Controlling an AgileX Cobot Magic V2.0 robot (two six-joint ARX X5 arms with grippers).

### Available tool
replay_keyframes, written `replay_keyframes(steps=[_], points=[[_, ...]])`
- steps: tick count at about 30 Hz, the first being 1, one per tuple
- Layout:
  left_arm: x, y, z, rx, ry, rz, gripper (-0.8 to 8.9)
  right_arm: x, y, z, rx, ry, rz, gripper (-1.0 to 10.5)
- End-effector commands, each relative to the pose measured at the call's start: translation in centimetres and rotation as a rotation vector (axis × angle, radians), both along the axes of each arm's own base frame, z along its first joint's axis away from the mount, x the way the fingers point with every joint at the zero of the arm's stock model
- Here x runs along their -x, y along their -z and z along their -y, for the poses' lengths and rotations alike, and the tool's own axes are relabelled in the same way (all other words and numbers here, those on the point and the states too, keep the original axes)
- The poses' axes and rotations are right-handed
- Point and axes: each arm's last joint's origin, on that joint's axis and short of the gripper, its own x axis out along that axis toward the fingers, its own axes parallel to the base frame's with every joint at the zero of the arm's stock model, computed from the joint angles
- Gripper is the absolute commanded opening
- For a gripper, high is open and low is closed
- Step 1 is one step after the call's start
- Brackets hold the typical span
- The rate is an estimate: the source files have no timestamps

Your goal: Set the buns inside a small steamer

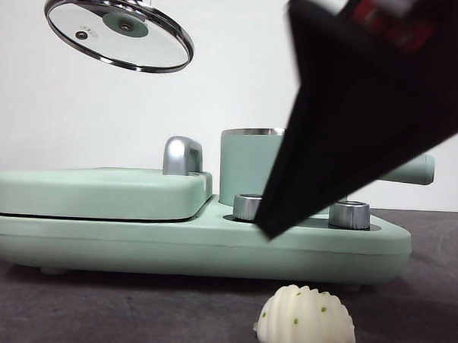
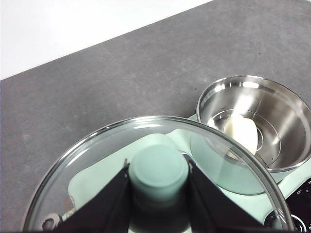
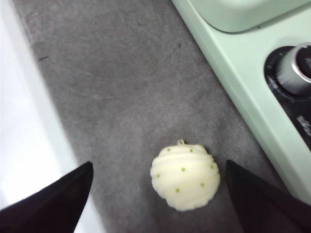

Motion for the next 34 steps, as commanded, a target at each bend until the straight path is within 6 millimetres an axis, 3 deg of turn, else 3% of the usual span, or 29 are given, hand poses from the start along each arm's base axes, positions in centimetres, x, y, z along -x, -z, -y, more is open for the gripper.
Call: replay_keyframes(steps=[1,9,18,23,28,34], points=[[0.0,-1.2,0.1,0.025,0.008,0.06,0.15,-0.1,1.1,-0.8,0.037,-0.013,-0.016,4.3],[0.0,-1.2,0.1,0.026,0.008,0.062,0.15,-0.9,4.1,-2.2,0.155,0.002,-0.054,3.6],[0.0,-1.2,0.1,0.026,0.008,0.063,0.15,-2.0,5.9,-2.5,0.21,0.076,-0.082,3.5],[0.0,-1.2,0.1,0.027,0.008,0.065,0.15,-2.3,6.1,-2.4,0.212,0.096,-0.089,1.9],[0.0,-1.2,0.1,0.027,0.008,0.065,0.15,-2.1,4.2,-1.8,0.136,0.149,-0.091,1.9],[0.0,-1.2,0.1,0.027,0.008,0.066,0.15,-2.0,-1.9,0.3,-0.037,0.22,-0.055,1.9]])
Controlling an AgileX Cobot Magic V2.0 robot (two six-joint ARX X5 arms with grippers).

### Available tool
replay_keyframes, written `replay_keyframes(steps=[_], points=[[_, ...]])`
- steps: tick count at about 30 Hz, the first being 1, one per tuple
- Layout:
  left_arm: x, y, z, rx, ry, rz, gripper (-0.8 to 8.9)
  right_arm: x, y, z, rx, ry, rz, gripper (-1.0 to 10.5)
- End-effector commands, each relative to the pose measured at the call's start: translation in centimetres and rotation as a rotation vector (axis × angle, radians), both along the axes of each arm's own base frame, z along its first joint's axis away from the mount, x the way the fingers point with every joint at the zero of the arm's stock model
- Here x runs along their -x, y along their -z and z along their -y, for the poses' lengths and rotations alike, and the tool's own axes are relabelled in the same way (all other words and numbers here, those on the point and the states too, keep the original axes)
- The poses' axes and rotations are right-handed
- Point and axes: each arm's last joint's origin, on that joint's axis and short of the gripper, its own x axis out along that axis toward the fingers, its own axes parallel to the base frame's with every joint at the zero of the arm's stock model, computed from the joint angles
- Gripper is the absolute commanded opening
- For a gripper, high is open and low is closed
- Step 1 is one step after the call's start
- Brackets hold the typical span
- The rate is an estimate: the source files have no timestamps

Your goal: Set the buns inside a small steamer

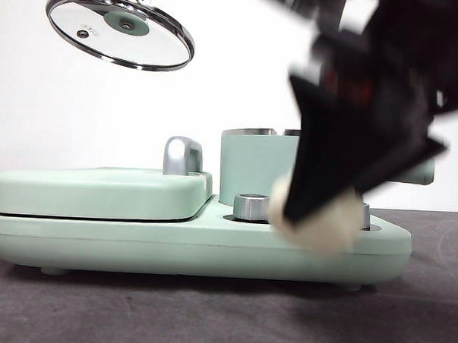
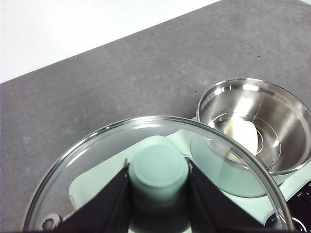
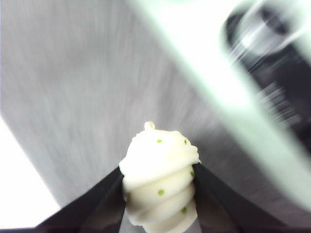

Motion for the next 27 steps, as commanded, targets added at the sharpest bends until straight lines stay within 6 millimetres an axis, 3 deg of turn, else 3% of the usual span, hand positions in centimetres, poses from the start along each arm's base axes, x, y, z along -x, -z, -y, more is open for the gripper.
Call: replay_keyframes(steps=[1,6,12,20,27], points=[[0.1,-1.2,0.1,0.023,0.008,0.057,0.15,0.2,-2.3,0.4,-0.065,0.019,0.021,1.9],[0.1,-1.1,0.1,0.023,0.008,0.057,0.15,-0.9,-7.3,1.4,-0.196,0.08,0.106,1.9],[0.1,-1.1,0.1,0.023,0.008,0.056,0.15,-5.0,-9.7,2.1,-0.237,0.173,0.118,1.9],[0.1,-1.1,0.1,0.023,0.008,0.056,0.15,-11.9,-11.1,2.9,-0.254,0.245,0.086,1.9],[0.1,-1.1,0.1,0.023,0.008,0.056,0.15,-17.1,-9.5,2.5,-0.203,0.276,0.032,1.9]])
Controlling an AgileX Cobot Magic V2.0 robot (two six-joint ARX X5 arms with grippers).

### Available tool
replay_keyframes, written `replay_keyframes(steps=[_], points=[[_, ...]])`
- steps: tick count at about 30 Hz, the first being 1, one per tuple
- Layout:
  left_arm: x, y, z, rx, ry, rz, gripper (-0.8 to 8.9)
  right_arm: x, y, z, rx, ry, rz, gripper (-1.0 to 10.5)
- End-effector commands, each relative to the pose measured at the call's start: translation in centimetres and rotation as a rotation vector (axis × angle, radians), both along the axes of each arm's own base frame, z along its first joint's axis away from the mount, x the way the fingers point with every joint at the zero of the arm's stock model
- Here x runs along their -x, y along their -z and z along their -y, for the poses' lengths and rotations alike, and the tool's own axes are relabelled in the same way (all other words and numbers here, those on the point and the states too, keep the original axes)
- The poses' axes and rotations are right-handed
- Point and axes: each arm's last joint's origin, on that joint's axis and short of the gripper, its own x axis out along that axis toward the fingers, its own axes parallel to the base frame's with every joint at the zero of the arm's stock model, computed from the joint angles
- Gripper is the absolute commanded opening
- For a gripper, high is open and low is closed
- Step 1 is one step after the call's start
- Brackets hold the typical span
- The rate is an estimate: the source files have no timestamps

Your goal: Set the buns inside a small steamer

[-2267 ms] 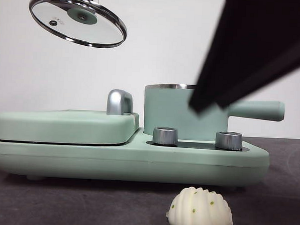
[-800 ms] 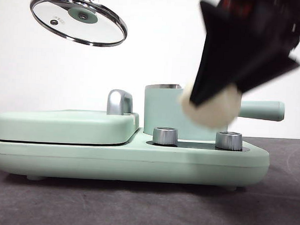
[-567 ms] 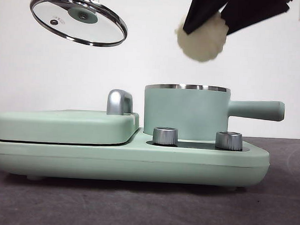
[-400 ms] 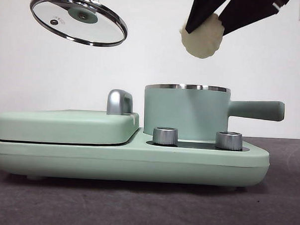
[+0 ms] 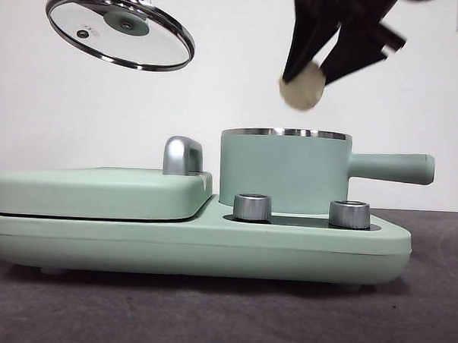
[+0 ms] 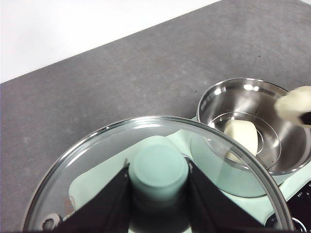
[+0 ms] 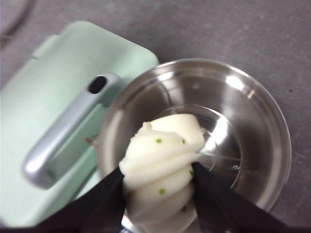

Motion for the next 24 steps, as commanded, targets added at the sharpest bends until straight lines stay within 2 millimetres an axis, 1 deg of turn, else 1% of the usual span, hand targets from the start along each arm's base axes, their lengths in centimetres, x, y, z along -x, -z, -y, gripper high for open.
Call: replay_keyframes(steps=[1,4,9,10,12,14,16,19,22,23,24], points=[[0.1,-1.1,0.1,0.023,0.008,0.056,0.15,-1.5,0.8,-0.6,0.028,-0.016,-0.013,1.9],[0.1,-1.1,0.1,0.023,0.008,0.056,0.15,-2.7,2.2,-0.8,0.052,-0.006,-0.056,1.9],[0.0,-1.1,0.1,0.023,0.008,0.056,0.15,-3.3,3.6,-1.0,0.078,-0.001,-0.1,1.9],[0.0,-1.1,0.1,0.023,0.008,0.056,0.15,-3.4,3.7,-1.0,0.081,-0.002,-0.103,2.1],[0.0,-1.1,0.1,0.023,0.008,0.056,0.15,-3.5,3.9,-0.9,0.085,0.001,-0.112,3.1],[0.1,-1.1,0.1,0.023,0.008,0.056,0.15,-3.5,3.8,-0.9,0.08,-0.005,-0.107,3.3],[0.1,-1.1,0.1,0.023,0.008,0.056,0.15,-3.4,3.3,-0.9,0.072,-0.015,-0.086,3.3],[0.1,-1.1,0.1,0.023,0.008,0.055,0.15,-2.5,0.8,-0.4,0.036,-0.014,-0.008,3.3],[0.0,-1.1,0.1,0.023,0.007,0.055,0.15,-0.1,-2.5,0.8,-0.003,-0.004,0.09,3.3],[0.1,-1.1,0.1,0.023,0.008,0.054,0.15,0.8,-3.1,1.3,-0.017,-0.004,0.119,3.4],[0.1,-1.1,0.1,0.022,0.008,0.052,0.15,1.9,-3.2,1.9,-0.026,0.002,0.145,3.3]])
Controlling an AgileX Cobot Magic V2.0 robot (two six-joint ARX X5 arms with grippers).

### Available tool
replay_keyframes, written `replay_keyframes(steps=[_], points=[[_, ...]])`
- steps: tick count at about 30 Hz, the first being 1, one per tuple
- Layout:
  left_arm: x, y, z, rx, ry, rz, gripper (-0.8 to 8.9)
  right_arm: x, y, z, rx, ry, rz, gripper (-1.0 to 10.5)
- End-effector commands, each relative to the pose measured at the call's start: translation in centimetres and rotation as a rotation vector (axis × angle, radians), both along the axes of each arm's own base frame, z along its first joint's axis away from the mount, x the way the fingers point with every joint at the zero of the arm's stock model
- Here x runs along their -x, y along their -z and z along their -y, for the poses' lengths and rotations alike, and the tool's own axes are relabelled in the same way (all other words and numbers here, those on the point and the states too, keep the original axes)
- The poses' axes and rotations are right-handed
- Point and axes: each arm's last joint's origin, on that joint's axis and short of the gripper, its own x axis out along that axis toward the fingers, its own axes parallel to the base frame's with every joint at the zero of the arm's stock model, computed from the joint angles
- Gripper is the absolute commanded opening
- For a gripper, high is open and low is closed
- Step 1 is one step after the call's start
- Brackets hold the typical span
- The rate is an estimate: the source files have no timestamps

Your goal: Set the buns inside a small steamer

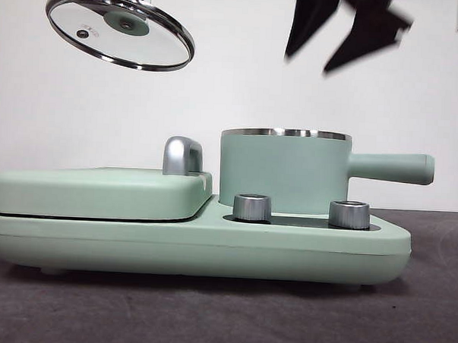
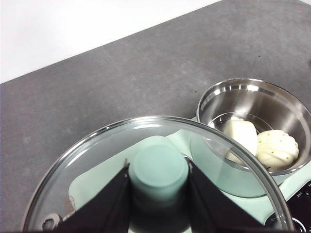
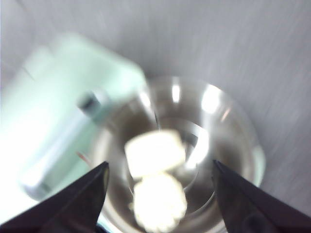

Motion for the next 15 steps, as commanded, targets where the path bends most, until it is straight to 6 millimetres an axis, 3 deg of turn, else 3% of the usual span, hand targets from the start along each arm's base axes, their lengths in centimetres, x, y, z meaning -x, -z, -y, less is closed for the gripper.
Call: replay_keyframes(steps=[1,6,15], points=[[0.1,-1.1,0.1,0.022,0.008,0.052,0.15,2.2,0.4,1.0,-0.004,0.002,0.056,3.3],[0.1,-1.1,0.2,0.026,0.011,0.051,0.15,8.6,4.3,4.3,-0.034,0.021,0.118,3.3],[0.5,-0.7,2.2,0.032,0.104,0.035,0.15,14.6,6.7,7.5,-0.053,0.051,0.193,3.3]])
